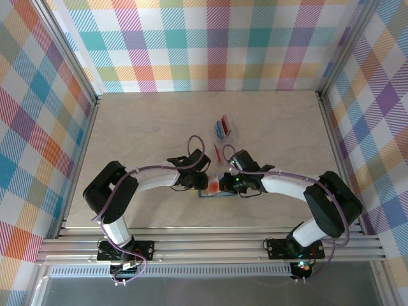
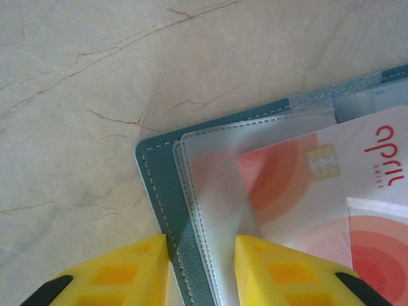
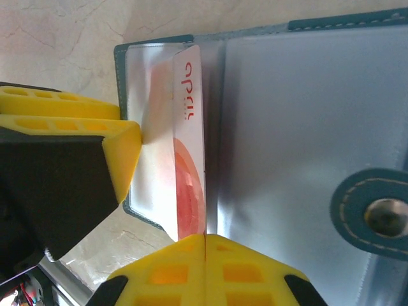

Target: Put the credit cards into the card holder

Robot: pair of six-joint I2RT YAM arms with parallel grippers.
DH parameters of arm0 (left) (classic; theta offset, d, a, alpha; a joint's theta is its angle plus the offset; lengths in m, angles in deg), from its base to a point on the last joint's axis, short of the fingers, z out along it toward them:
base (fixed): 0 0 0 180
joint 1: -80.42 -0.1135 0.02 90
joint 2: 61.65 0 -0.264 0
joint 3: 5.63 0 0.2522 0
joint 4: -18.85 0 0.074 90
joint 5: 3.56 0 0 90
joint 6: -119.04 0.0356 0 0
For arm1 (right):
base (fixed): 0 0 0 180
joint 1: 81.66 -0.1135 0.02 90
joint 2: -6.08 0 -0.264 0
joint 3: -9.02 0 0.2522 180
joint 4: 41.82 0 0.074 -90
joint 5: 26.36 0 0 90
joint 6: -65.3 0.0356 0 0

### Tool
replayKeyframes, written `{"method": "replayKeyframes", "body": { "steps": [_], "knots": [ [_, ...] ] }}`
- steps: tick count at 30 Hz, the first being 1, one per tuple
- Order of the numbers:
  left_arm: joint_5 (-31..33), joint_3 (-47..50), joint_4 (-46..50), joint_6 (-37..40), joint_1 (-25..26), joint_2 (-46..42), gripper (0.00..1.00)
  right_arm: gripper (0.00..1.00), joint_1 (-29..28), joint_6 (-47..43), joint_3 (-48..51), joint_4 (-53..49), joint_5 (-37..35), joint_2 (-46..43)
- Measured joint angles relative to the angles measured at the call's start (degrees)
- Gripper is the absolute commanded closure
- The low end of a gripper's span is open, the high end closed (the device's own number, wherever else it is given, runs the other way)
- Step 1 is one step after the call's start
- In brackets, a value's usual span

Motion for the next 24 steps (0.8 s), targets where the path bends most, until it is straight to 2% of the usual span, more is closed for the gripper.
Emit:
{"method": "replayKeyframes", "body": {
  "steps": [24],
  "knots": [
    [-0.4, 0.0, -0.2, -1.0, 0.0, 0.0, 0.68, 1.00, -6.2, 3.4, 0.0, 2.4, -8.5, 2.8]
  ]
}}
